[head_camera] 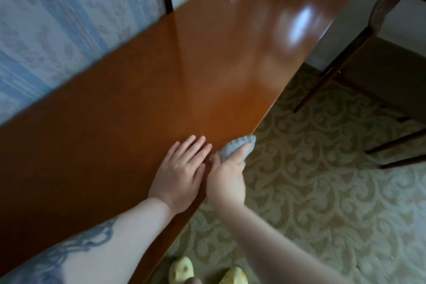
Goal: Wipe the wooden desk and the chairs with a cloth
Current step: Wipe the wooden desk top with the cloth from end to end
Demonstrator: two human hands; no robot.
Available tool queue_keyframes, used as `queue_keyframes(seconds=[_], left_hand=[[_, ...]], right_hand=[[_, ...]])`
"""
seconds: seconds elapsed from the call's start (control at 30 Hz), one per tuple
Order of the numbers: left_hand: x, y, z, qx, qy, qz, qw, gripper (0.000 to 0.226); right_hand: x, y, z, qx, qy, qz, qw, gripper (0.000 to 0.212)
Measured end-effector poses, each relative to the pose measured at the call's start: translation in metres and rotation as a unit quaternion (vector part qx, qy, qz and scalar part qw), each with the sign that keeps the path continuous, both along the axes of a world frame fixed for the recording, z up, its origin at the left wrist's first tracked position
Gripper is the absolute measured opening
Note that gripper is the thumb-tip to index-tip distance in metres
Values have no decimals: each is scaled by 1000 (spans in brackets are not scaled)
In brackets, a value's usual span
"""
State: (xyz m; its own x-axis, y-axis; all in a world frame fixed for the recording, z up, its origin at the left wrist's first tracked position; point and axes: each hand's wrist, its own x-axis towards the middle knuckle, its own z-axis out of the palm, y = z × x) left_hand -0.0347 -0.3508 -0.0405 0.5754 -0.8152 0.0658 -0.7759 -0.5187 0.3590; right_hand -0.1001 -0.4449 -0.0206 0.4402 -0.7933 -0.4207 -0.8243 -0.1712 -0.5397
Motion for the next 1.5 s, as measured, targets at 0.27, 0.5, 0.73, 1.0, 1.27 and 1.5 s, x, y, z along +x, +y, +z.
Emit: queue_keyframes(seconds=[0.27, 0.5, 0.73, 1.0, 1.27, 1.5], left_hand=[[0, 1, -2, -31, -4, 3, 1000, 45], [-5, -1, 0, -3, -68, 2, 998, 43], [-19, 95, 14, 77, -112, -50, 990, 50], [-39, 172, 9, 80, -70, -30, 994, 48], [-42, 172, 5, 69, -72, -17, 995, 49], [-53, 184, 2, 34, -30, 93, 995, 49]], right_hand=[[5, -18, 5, 64, -12, -24, 998, 81], [10, 3, 6, 33, -17, -105, 994, 71], [-57, 107, 10, 107, -12, 40, 993, 79], [-23, 109, 9, 57, -38, -137, 988, 67], [-92, 222, 13, 125, 6, 23, 992, 67], [-36, 158, 5, 76, -53, -187, 978, 58]])
